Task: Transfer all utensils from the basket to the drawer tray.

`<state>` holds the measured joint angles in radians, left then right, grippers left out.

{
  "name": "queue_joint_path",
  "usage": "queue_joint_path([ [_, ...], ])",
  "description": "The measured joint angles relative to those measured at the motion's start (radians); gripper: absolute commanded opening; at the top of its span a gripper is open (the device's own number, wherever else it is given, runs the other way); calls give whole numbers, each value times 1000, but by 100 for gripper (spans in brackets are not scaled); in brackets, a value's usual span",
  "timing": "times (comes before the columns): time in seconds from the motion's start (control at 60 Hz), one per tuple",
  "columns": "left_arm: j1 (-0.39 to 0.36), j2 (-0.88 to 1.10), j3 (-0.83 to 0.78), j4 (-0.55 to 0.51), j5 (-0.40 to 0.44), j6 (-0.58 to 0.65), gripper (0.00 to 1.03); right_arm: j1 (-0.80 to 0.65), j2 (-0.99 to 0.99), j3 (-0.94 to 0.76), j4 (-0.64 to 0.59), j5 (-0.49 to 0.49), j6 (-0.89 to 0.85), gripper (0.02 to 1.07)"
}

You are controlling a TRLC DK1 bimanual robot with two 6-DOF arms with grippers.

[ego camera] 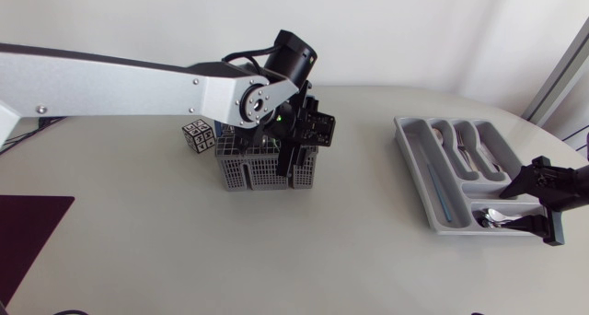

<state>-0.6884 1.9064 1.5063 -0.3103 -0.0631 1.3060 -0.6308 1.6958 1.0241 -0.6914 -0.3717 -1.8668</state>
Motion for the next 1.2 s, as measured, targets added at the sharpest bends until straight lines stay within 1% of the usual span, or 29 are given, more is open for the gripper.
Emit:
queue_joint_path([
  [0.067,1,13,2,14,-6,21,47,17,-33,-25,-1,-16,12,95],
  [0.117,3,20,6,17,-6,32,46,26,-56,-41,-5,-26,16,95],
  [0.167,5,25,10,17,-8,42,42,37,-82,-61,-7,-32,19,95],
  [0.217,7,28,13,22,-21,58,41,46,-108,-82,-8,-42,23,95],
  [0.233,8,29,14,26,-24,62,39,48,-114,-88,-8,-44,24,95],
  [0.35,14,39,21,48,-31,87,30,64,-147,-114,-11,-51,27,95],
  [0.533,16,40,21,51,-32,114,17,67,-155,-123,-11,-63,31,95],
  [0.65,16,41,21,51,-32,132,7,67,-155,-123,-8,-70,31,95],
  [0.717,16,42,21,51,-32,137,6,67,-155,-123,-7,-70,31,95],
  [0.733,16,42,21,51,-33,137,4,67,-155,-124,-5,-70,32,95],
  [0.867,16,42,21,54,-32,138,4,67,-155,-142,14,-70,34,95],
  [1.2,16,37,21,55,-23,138,4,67,-169,-175,17,-70,34,95],
])
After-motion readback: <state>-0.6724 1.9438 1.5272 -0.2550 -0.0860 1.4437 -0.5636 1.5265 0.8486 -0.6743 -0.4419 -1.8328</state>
